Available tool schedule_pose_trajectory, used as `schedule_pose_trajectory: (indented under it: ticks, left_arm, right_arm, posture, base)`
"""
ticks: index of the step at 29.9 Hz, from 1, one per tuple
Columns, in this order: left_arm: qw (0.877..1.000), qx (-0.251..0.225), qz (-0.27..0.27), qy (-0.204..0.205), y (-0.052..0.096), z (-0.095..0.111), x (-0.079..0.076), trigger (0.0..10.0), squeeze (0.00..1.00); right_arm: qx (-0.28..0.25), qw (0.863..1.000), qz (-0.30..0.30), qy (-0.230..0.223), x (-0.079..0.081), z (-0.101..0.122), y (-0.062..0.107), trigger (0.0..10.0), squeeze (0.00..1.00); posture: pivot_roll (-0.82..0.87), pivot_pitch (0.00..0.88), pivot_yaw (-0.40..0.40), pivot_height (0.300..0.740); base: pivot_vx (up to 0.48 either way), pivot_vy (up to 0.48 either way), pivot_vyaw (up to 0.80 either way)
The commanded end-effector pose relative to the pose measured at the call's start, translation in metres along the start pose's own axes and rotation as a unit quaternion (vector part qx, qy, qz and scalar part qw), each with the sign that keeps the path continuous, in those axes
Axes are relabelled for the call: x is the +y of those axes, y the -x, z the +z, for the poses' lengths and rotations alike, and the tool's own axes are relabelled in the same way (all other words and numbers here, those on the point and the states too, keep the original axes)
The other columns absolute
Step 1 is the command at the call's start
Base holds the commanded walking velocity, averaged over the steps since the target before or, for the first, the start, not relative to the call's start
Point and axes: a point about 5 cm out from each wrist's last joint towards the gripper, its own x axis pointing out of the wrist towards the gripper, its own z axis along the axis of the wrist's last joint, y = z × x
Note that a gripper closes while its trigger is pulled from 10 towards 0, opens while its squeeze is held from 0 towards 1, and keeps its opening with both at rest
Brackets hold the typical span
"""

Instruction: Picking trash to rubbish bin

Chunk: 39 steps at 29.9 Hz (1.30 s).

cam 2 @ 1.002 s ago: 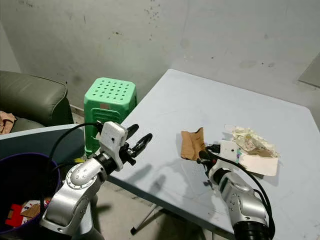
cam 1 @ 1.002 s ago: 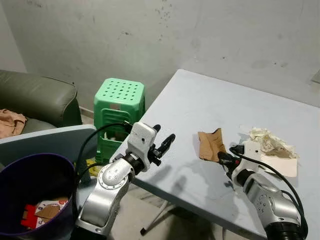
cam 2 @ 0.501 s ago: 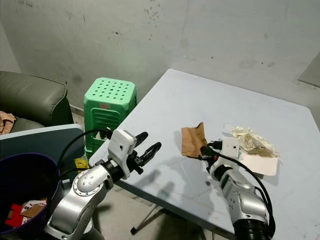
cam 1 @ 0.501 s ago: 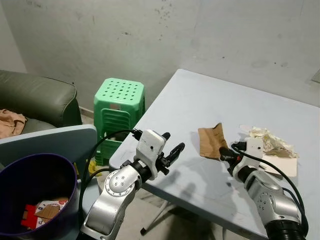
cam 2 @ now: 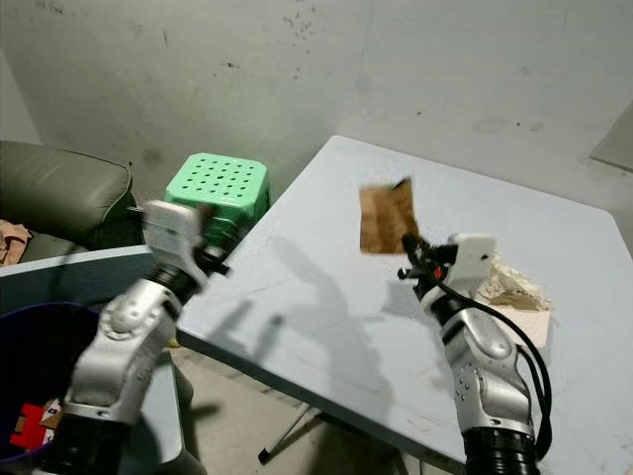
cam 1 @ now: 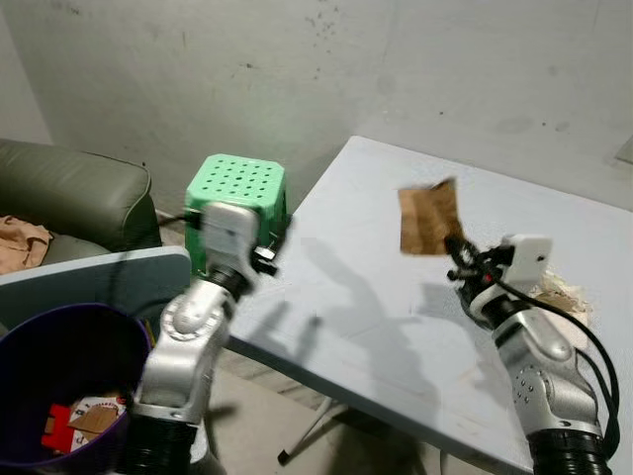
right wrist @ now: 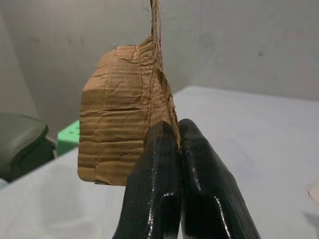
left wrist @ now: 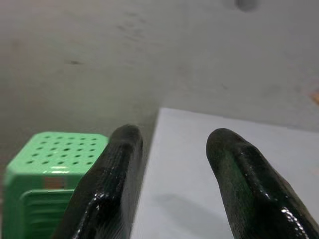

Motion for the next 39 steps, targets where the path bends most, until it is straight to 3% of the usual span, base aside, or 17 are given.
schedule_pose_trajectory:
  ticks: [1,6,12,20,24,39]
  left_arm:
    - [1.000,0.001,0.013,0.015,0.001,-0.004,0.000,10.0,0.00]
    - [0.999,0.008,0.045,0.026,0.006,-0.012,0.005,10.0,0.00]
    - [0.998,0.013,0.061,0.018,0.005,-0.013,0.013,10.0,0.00]
    - [0.997,0.011,0.077,0.004,0.005,-0.009,0.027,10.0,0.00]
    - [0.995,0.016,0.098,0.012,0.003,-0.011,0.035,10.0,0.00]
    - [0.994,0.020,0.101,0.026,-0.001,-0.016,0.033,10.0,0.00]
  right_arm:
    - [-0.015,1.000,-0.002,0.011,0.005,0.002,0.005,10.0,0.00]
    - [-0.001,1.000,-0.011,0.025,0.013,-0.012,0.008,10.0,0.00]
    - [0.008,0.999,-0.004,0.046,0.014,-0.012,0.002,10.0,0.00]
    - [0.010,0.998,0.003,0.057,0.012,-0.010,-0.002,10.0,0.00]
    - [0.012,0.998,0.010,0.055,0.019,-0.012,-0.003,10.0,0.00]
    - [0.013,0.998,0.013,0.057,0.023,-0.015,-0.004,10.0,0.00]
  posture:
    - [0.00,0.000,-0.108,0.740]
    - [0.01,0.000,-0.107,0.740]
    - [0.02,0.000,-0.112,0.740]
    - [0.03,0.000,-0.115,0.740]
    - [0.04,0.000,-0.121,0.740]
    - [0.04,0.000,-0.130,0.740]
  base:
    - [0.000,0.000,0.00]
    - [0.000,0.000,0.00]
    - [0.000,0.000,0.07]
    - [0.000,0.000,0.80]
    - [0.000,0.000,0.80]
    - [0.000,0.081,0.80]
